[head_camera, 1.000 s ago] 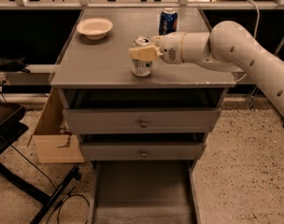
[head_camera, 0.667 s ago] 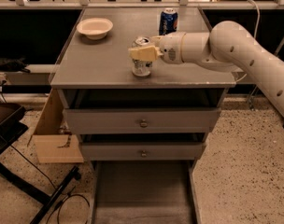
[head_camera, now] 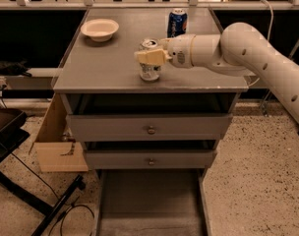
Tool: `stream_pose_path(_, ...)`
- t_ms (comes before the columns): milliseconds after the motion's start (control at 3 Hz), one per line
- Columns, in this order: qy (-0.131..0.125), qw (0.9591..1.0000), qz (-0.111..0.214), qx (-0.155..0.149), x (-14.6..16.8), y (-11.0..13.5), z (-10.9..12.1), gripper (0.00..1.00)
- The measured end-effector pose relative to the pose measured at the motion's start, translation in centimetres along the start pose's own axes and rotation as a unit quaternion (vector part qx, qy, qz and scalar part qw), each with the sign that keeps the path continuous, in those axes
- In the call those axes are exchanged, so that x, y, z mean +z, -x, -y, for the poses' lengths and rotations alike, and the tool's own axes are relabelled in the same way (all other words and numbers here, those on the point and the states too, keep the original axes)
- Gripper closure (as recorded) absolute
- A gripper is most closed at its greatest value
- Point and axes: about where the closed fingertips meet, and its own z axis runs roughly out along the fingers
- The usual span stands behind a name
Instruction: Pick 7up can from bottom drawer and place on counter
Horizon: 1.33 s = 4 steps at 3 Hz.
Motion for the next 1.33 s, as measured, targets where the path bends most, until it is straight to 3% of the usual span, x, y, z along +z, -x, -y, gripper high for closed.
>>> stream_pose_path(333, 0.002, 1.0000, 0.002, 0.000, 0.1, 0.1, -0.1, 0.00)
stream_pose_path(667, 0.016, 0.9995, 0.025, -0.013, -0.6, 3.5, -0.2, 0.00)
stream_pose_path(1000, 0.047, 0.9978, 0.026, -0.039, -1.9, 10.0, -1.1, 0.00)
stream_pose_path(1333, 0.065, 0.9955, 0.010, -0.068, -5.5, 15.5, -2.1, 0.00)
